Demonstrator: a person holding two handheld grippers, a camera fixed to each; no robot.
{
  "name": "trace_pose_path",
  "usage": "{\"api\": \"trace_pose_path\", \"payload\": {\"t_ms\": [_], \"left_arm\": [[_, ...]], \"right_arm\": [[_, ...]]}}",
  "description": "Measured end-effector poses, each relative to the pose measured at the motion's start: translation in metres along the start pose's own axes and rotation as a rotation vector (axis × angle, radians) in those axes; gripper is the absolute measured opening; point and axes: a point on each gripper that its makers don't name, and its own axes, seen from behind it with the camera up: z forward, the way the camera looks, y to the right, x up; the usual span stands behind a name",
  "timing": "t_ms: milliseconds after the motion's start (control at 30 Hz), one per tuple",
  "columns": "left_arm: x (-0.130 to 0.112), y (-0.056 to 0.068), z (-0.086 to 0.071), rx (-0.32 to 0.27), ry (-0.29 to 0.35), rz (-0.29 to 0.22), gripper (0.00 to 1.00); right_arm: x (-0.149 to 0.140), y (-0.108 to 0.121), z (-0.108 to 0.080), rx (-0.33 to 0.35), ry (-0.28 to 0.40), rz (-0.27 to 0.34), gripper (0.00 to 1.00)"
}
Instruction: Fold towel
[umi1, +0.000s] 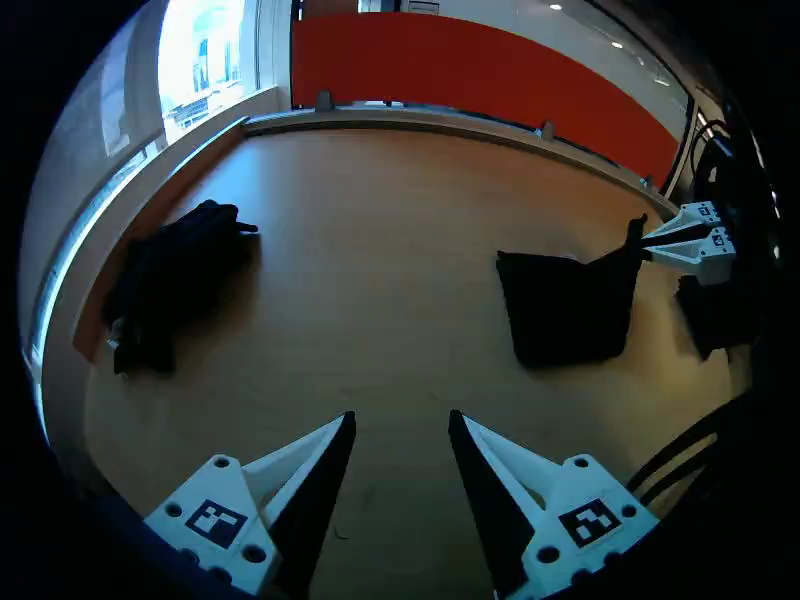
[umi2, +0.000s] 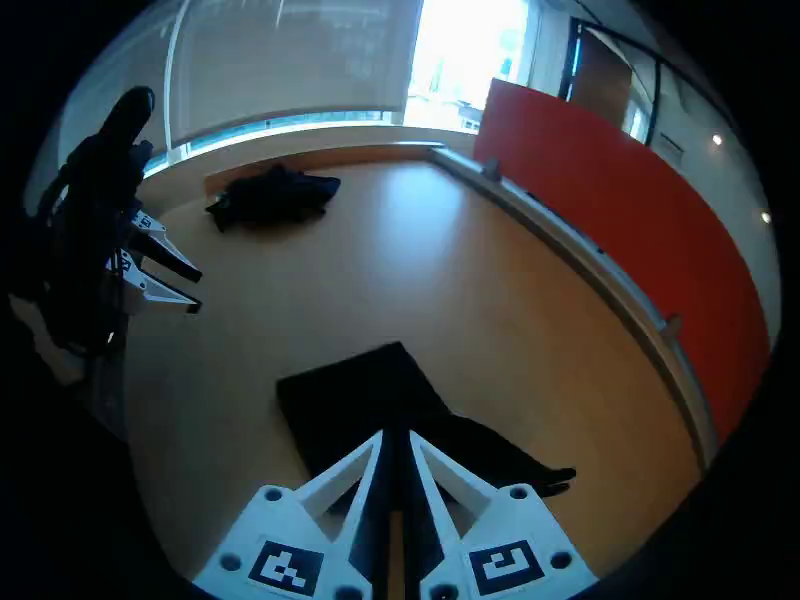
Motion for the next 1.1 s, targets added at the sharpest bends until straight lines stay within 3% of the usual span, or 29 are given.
{"api": "trace_pose_path", "payload": {"t_ms": [300,500,600,767,900,1100], "left_arm": [[0.001,-0.001,-0.008,0.005,0.022,-0.029,0.68],[-0.002,-0.004,-0.011,0.013,0.024,-0.057,0.68],[-0.003,-0.005,-0.011,0.016,0.024,-0.066,0.68],[-0.003,-0.005,-0.010,0.019,0.022,-0.070,0.68],[-0.004,-0.003,-0.009,0.018,0.018,-0.066,0.68],[-0.004,0.000,-0.007,0.015,0.015,-0.061,0.68]], "right_arm": [[0.015,-0.038,0.038,0.101,-0.031,-0.056,0.04],[0.005,-0.067,0.070,0.172,-0.064,-0.049,0.04],[-0.004,-0.073,0.081,0.191,-0.086,-0.034,0.04],[-0.010,-0.072,0.085,0.198,-0.095,-0.014,0.06],[-0.012,-0.069,0.082,0.198,-0.095,-0.001,0.20],[-0.013,-0.065,0.076,0.192,-0.083,0.015,0.73]]}}
